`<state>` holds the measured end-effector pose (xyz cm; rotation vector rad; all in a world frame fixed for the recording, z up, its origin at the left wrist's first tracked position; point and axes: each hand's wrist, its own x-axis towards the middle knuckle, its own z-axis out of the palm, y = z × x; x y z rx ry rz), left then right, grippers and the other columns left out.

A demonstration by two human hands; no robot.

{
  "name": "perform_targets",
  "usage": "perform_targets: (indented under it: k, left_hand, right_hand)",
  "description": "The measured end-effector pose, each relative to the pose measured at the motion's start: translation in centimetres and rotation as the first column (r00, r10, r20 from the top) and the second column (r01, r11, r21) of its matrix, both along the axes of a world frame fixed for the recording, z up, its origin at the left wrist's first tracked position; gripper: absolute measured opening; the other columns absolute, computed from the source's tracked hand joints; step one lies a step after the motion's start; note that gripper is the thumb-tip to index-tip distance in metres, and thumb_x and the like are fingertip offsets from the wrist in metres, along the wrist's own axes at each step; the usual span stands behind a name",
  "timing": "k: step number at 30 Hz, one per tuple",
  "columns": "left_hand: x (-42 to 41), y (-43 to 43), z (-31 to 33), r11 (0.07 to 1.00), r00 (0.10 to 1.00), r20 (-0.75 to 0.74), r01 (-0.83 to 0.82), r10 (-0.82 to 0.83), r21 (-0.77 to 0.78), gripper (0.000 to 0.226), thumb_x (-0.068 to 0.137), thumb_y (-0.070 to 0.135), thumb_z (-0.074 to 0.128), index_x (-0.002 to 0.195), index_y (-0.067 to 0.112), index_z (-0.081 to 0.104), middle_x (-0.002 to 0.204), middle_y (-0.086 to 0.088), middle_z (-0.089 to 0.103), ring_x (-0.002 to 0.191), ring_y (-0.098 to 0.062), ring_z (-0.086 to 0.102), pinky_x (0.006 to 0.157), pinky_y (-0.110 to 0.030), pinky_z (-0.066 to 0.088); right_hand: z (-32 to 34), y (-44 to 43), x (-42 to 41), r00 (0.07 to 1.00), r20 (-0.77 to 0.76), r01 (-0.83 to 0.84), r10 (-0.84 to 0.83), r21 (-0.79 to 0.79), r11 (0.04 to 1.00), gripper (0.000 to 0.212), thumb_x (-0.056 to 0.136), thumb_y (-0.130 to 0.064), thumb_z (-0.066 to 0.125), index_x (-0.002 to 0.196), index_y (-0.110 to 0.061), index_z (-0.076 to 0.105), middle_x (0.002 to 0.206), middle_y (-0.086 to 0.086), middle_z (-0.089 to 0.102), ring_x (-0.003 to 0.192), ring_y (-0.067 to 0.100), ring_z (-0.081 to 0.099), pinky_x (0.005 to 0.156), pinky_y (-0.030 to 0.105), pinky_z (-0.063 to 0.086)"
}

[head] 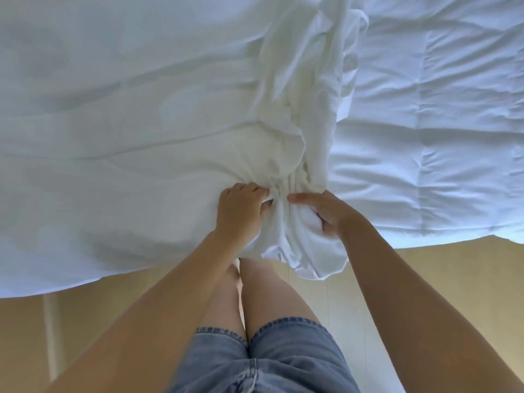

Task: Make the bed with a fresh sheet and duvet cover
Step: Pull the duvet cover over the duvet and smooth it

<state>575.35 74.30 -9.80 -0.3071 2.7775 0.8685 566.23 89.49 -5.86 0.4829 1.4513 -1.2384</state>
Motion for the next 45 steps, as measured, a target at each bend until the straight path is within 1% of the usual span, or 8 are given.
perform_targets:
  k: [6, 15, 20, 24, 26, 29, 32, 45]
  left_hand:
    - [-0.2, -0.3, 1.5, 0.999, 0.995, -0.094, -0.043, 0.041, -0.016, 0.059, 0.085, 0.04, 0.021, 0.095, 0.013, 0.072, 0.08, -0.009, 0.066, 0.074, -0.034, 0.058, 0.06, -0.03, 0.034]
    - [0.9, 2.7, 1.0, 0.926, 0.928, -0.036, -0.372, 0.37, -0.061, 0.037, 0.093, 0.037, 0.041, 0.062, 0.016, 0.04, 0.059, -0.003, 0.044, 0.065, -0.03, 0.047, 0.059, -0.031, 0.024]
    - [1.2, 6.0, 1.3, 0.746, 0.746, -0.02, -0.666, 0.666, -0.021, 0.033, 0.083, 0.029, 0.035, 0.053, 0.022, 0.022, 0.049, 0.003, 0.027, 0.058, -0.026, 0.035, 0.06, -0.031, 0.021]
    - [1.1, 6.0, 2.2, 0.703, 0.706, -0.045, -0.693, 0.706, 0.158, 0.031, 0.083, 0.025, 0.039, 0.054, 0.024, 0.027, 0.052, 0.004, 0.026, 0.059, -0.02, 0.031, 0.059, -0.031, 0.026]
    - [2.2, 6.6, 2.4, 0.449, 0.454, -0.054, -0.846, 0.889, 0.288, 0.016, 0.088, 0.025, 0.048, 0.073, 0.023, 0.054, 0.07, 0.004, 0.043, 0.071, -0.018, 0.046, 0.07, -0.03, 0.038]
    - [4.0, 7.6, 1.5, -0.324, -0.246, 0.241, -0.866, 0.939, 0.381, 0.052, 0.08, 0.037, 0.072, 0.121, 0.011, 0.055, 0.109, 0.007, 0.052, 0.109, -0.016, 0.055, 0.093, -0.026, 0.044]
    - [2.6, 6.7, 1.7, -0.764, -0.243, 0.783, -0.505, 0.572, 0.401, 0.061, 0.063, 0.061, 0.077, 0.106, 0.021, 0.064, 0.103, 0.008, 0.069, 0.089, -0.012, 0.064, 0.079, -0.027, 0.052]
    - [-2.7, -4.0, 5.8, -0.687, -0.245, 0.68, -0.515, 0.691, 0.513, 0.014, 0.082, 0.013, 0.059, 0.071, 0.017, 0.053, 0.071, -0.001, 0.046, 0.064, -0.02, 0.046, 0.056, -0.022, 0.037]
  right_hand:
    - [0.1, 2.3, 0.5, 0.989, 0.094, 0.128, -0.113, -0.172, 0.977, 0.047, 0.057, -0.007, 0.064, 0.103, -0.006, 0.066, 0.092, 0.014, 0.069, 0.084, 0.032, 0.067, 0.076, 0.045, 0.056]
    - [-1.3, 5.5, 0.8, 0.999, -0.016, 0.036, -0.038, -0.079, 0.996, 0.047, 0.064, -0.022, 0.07, 0.11, -0.014, 0.064, 0.096, 0.01, 0.072, 0.089, 0.03, 0.07, 0.076, 0.042, 0.057]
    - [-2.8, 3.9, 3.4, 0.914, 0.021, -0.4, 0.406, -0.13, 0.907, 0.063, 0.057, -0.032, 0.086, 0.112, -0.01, 0.064, 0.109, 0.018, 0.068, 0.101, 0.035, 0.065, 0.087, 0.053, 0.053]
    - [-3.5, 1.5, 3.5, 0.79, -0.286, -0.567, 0.543, 0.0, 0.824, 0.019, 0.08, -0.012, 0.072, 0.096, -0.013, 0.063, 0.083, -0.003, 0.064, 0.074, 0.006, 0.062, 0.068, 0.022, 0.047]
    - [-3.7, 1.4, 3.5, 0.809, -0.34, -0.489, 0.479, 0.062, 0.87, 0.01, 0.079, -0.006, 0.066, 0.087, -0.012, 0.063, 0.079, 0.0, 0.063, 0.072, 0.014, 0.059, 0.068, 0.029, 0.046]
    - [-3.4, 1.6, 3.7, 0.854, -0.322, -0.404, 0.408, 0.083, 0.911, 0.01, 0.066, -0.015, 0.067, 0.076, -0.013, 0.064, 0.073, -0.001, 0.063, 0.07, 0.018, 0.058, 0.068, 0.033, 0.048]
    - [-3.0, 1.2, 3.6, 0.834, -0.319, -0.433, 0.451, 0.129, 0.892, 0.028, 0.059, -0.029, 0.062, 0.083, -0.015, 0.065, 0.078, 0.0, 0.064, 0.08, 0.022, 0.061, 0.072, 0.036, 0.048]
    - [1.1, 7.7, 1.5, 0.995, -0.01, -0.099, 0.099, 0.012, 0.995, 0.027, 0.07, -0.018, 0.072, 0.094, -0.006, 0.066, 0.075, 0.006, 0.071, 0.07, 0.022, 0.068, 0.06, 0.029, 0.055]
